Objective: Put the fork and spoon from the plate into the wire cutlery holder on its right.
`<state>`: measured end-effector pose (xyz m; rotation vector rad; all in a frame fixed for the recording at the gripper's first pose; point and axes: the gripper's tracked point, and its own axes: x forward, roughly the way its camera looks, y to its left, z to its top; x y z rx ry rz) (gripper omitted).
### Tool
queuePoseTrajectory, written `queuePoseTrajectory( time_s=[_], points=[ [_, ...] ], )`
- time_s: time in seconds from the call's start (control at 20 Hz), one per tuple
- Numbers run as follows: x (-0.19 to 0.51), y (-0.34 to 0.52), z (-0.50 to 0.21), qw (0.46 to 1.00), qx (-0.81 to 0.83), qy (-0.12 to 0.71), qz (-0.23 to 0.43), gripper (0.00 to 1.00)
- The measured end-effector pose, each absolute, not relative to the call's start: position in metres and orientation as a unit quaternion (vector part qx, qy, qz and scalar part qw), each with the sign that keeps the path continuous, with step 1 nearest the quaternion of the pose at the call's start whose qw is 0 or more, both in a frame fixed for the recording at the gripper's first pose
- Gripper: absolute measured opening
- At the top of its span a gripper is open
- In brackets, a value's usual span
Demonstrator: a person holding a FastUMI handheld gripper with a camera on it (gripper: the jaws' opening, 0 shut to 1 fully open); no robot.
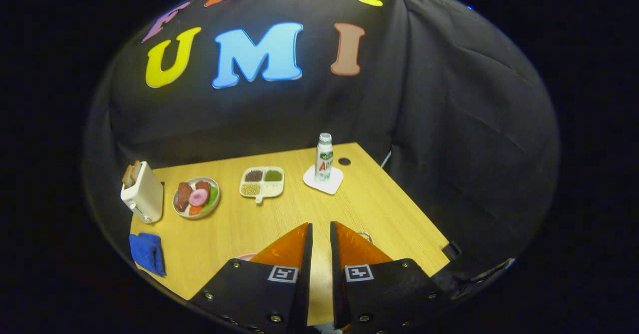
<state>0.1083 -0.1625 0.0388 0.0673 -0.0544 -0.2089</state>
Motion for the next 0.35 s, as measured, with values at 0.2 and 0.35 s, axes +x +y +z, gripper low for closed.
queuePoseTrajectory(
  time_s=[0.2, 0.35],
  points=[
    [0.081, -0.117, 0.091, 0.989, 0.012, -0.133, -0.06, 0.2],
    [0.062, -0.082, 0.116, 0.983, -0.003, -0.183, -0.029, 0.2]
  ],
)
